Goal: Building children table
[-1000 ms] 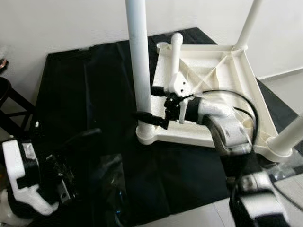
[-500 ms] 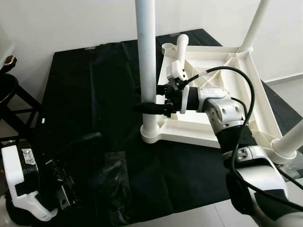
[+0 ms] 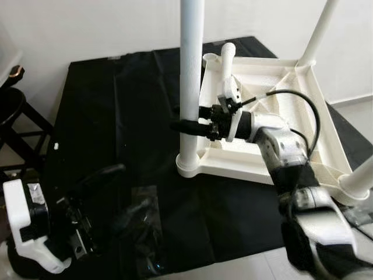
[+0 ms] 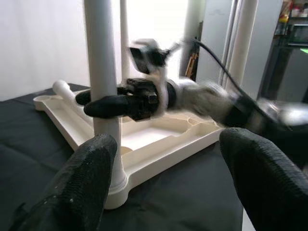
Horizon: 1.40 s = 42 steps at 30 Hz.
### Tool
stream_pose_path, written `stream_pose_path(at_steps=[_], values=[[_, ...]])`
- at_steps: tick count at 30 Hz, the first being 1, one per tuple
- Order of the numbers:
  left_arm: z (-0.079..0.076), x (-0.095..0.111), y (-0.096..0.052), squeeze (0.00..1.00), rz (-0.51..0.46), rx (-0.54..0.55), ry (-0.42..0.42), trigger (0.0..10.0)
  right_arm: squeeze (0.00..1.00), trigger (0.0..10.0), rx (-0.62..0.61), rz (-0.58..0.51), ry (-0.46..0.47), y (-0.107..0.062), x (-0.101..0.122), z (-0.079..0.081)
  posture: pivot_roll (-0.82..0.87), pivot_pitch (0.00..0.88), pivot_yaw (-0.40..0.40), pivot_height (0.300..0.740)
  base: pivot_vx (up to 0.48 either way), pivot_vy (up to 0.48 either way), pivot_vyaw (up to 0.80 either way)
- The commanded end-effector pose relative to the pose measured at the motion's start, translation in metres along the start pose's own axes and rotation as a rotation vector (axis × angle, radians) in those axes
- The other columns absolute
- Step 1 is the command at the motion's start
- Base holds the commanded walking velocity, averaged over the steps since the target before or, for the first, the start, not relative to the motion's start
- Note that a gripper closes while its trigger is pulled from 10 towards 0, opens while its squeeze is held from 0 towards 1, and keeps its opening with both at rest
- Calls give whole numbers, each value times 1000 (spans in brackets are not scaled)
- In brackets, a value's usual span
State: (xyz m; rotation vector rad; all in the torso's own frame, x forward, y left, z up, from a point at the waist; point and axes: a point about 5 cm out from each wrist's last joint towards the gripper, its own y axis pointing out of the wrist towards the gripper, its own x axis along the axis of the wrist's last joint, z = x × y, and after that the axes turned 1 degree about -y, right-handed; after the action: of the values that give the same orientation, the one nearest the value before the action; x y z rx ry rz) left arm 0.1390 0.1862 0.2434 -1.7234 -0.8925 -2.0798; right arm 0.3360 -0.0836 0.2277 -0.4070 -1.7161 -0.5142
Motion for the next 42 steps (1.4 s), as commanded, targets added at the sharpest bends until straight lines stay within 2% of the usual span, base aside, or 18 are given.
stream_pose_path(at_steps=[1,2,3,7,14,15,20,21,22,25,29,31,35,36,37,38,39,42], values=[[0,1,0,0,4,-3,9,10000,0,0,-250,209,-46,-10,-28,-2,44,191,-6,740,0,0,0],[1,0,1,0,-1,-4,9,10000,0,0,-402,245,-67,-18,-36,27,53,192,-3,740,0,0,0],[1,0,3,0,-10,-16,2,10000,0,0,-489,247,-83,-23,-34,39,49,190,-2,740,0,0,0],[1,-1,5,0,-11,-25,-1,10000,0,0,-508,237,-102,-26,-31,41,40,170,3,740,0,0,0],[7,-1,4,0,-16,-5,27,10000,0,0,-431,209,-75,-13,-27,38,40,161,-9,740,0,0,0],[5,-3,4,0,-13,-8,22,10000,0,10000,-296,180,-58,-5,-23,43,44,156,-14,740,0,0,0],[3,-3,5,0,-12,-9,21,10000,0,10000,-192,145,-29,0,-19,41,44,156,-14,740,0,0,0],[4,-3,5,0,-13,-7,23,10000,1000,10000,-153,120,-23,1,-13,33,46,155,-17,740,0,0,0],[4,-3,5,0,-13,-7,23,10000,1000,10000,-153,120,-23,1,-13,33,46,155,-17,740,0,0,0],[4,-2,4,0,-13,1,28,10000,1000,10000,27,82,-10,1,4,9,62,161,-19,740,0,0,0],[3,-2,3,0,-8,3,31,10000,1000,10000,139,81,-34,-2,5,0,75,163,-20,740,0,0,0],[3,0,2,0,-5,4,36,10000,992,10000,316,87,-48,-7,3,-3,119,167,-12,740,0,0,0],[3,2,1,0,-1,5,43,10000,992,10000,376,100,-71,-8,2,-9,126,168,-9,740,0,0,0],[2,3,-1,0,7,10,45,10000,0,10000,428,115,-70,-7,5,-19,153,176,-9,740,0,0,0],[2,3,-1,0,7,10,45,10000,0,10000,428,115,-70,-7,5,-19,153,176,-9,740,0,0,0],[-1,6,-4,0,18,18,46,10000,0,10000,504,127,-39,-6,10,-33,163,187,-12,740,0,0,0],[-2,7,-6,0,26,24,48,10000,0,10000,506,146,-33,-6,11,-40,176,197,-18,740,0,0,0],[-3,8,-7,0,33,29,49,10000,0,10000,502,164,-34,-7,10,-47,178,198,-19,740,0,0,0]])
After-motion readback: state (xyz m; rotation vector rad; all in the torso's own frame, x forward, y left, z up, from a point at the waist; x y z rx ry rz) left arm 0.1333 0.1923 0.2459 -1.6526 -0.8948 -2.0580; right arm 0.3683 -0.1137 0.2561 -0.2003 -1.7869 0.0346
